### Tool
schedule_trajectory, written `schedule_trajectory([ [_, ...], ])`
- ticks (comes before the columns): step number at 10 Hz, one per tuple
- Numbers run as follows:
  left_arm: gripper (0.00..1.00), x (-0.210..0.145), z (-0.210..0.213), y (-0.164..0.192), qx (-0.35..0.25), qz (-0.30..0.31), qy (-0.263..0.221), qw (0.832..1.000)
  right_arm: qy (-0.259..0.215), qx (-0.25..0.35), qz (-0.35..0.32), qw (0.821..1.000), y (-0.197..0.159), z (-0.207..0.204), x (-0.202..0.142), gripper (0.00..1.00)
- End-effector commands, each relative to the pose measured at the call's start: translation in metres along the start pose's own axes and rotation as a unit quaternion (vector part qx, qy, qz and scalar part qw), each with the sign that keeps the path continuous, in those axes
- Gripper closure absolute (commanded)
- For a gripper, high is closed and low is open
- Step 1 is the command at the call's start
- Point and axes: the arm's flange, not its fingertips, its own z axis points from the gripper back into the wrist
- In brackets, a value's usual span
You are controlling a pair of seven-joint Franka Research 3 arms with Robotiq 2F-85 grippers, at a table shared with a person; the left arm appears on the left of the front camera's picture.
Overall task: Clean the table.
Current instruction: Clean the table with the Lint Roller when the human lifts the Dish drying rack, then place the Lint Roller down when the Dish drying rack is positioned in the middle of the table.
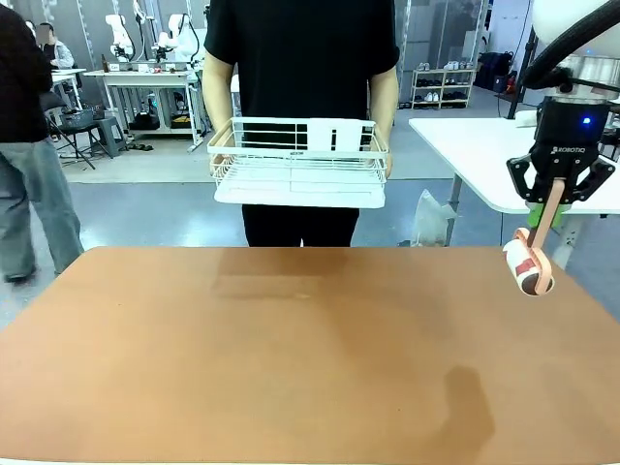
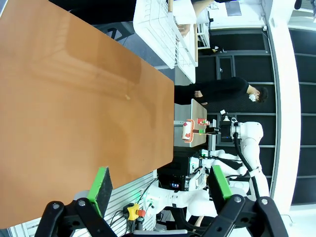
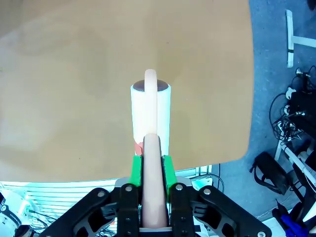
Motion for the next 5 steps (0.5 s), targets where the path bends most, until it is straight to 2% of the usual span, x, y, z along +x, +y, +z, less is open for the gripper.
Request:
schedule_trajectory([
  [1,0.00,-0.0024,0.0025,-0.0020,-0.009,-0.005,0.000,1.000,-0.003,0.001,0.001,1.000,0.0025,0.0035,-0.0002,0.79],
  [5,0.00,-0.0024,0.0025,-0.0020,-0.009,-0.005,0.000,1.000,-0.003,0.001,0.001,1.000,0.0025,0.0035,-0.0002,0.79],
])
